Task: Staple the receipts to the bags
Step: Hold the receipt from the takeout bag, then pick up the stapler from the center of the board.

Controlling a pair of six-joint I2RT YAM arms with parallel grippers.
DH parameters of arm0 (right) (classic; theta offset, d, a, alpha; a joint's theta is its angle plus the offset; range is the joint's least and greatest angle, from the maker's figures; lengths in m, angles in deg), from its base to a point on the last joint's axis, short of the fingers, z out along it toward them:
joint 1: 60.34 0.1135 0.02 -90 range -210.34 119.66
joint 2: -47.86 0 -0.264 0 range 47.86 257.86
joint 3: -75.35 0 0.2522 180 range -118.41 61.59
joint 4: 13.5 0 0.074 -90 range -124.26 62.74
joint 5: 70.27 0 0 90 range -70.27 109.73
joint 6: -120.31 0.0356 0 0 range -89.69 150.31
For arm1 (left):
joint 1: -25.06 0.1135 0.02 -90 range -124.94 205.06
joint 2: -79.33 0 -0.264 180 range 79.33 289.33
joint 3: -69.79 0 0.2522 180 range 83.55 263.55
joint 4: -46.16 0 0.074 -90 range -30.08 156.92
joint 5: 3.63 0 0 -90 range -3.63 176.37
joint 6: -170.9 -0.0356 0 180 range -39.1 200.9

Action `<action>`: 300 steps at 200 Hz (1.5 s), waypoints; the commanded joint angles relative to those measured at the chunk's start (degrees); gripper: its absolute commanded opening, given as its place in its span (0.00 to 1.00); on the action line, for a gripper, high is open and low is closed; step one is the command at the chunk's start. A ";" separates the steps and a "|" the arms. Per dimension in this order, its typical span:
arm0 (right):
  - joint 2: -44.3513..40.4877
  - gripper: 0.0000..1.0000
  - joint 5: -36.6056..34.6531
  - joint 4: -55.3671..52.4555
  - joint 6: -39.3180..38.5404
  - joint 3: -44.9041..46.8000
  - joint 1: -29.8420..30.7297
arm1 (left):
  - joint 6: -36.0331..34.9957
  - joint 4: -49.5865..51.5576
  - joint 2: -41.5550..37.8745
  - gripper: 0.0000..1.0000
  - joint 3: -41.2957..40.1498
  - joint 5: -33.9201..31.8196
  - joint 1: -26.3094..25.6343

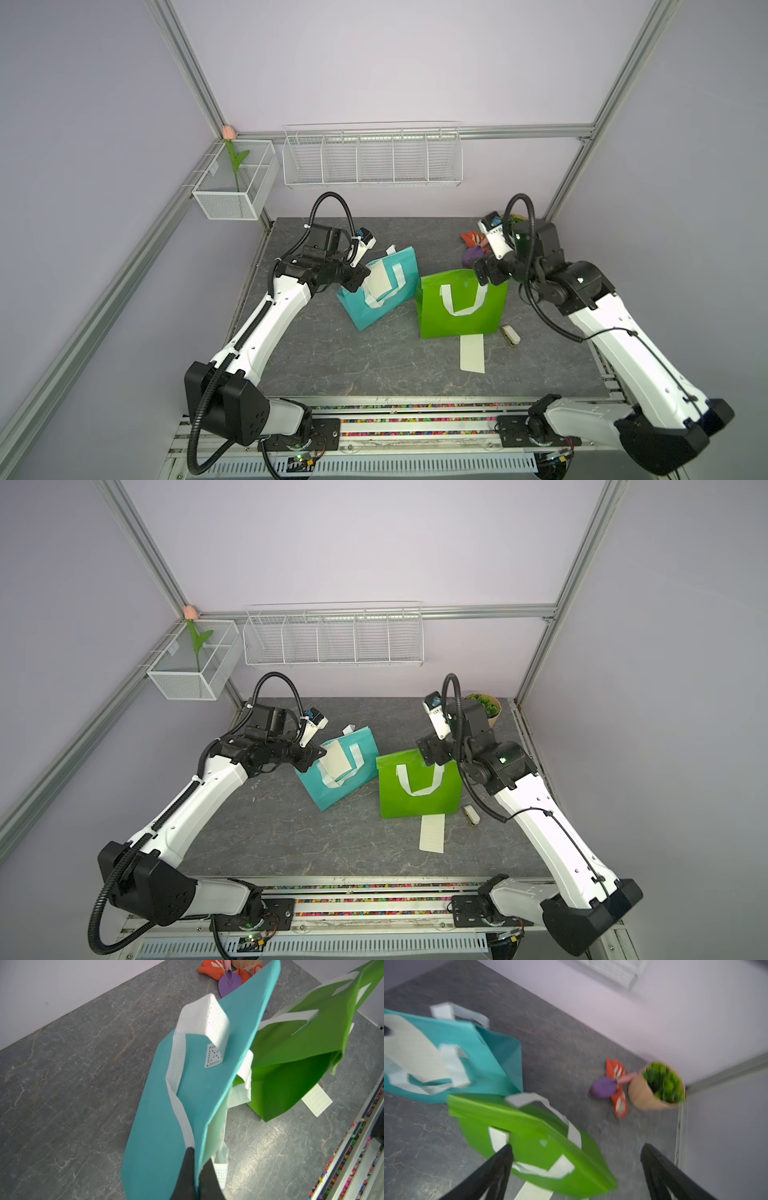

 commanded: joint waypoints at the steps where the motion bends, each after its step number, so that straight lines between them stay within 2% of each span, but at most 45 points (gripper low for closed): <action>1: -4.03 0.98 0.10 -5.55 15.44 8.97 -5.25 | 4.47 4.12 0.27 0.00 4.00 0.15 0.32; 28: -6.31 0.94 -6.40 -5.36 20.15 17.85 -8.51 | 6.89 7.38 -0.10 0.00 5.88 -3.71 0.74; 58: -8.03 1.00 -4.07 -1.33 23.48 25.88 -13.37 | 9.21 10.62 -1.09 0.00 6.34 -4.29 1.88; 110: -3.59 0.90 -2.92 4.83 27.97 34.72 -14.64 | 10.87 10.96 -2.17 0.00 4.02 -2.72 1.97; 139: 2.31 0.84 -4.70 7.01 28.98 36.11 -14.62 | 11.24 10.16 -3.53 0.00 1.76 -1.30 1.96; 164: 2.70 0.79 -3.86 7.92 29.09 35.34 -14.67 | 11.81 9.03 -5.90 0.00 -0.39 -0.45 1.97; 208: 9.35 0.82 2.29 8.23 31.50 35.16 -14.69 | 11.90 9.98 -5.93 0.00 -1.11 -0.05 1.92; 251: 11.56 0.78 -0.34 8.91 33.53 36.41 -14.64 | 11.86 8.85 -7.14 0.00 -1.71 0.57 1.88; 260: 12.44 0.76 -0.28 9.05 33.74 36.21 -16.80 | 11.73 8.63 -7.51 0.00 -2.05 0.33 1.88; 300: 14.25 0.60 2.00 10.35 33.79 36.49 -19.08 | 11.89 7.57 -8.49 0.00 -3.65 -0.08 1.88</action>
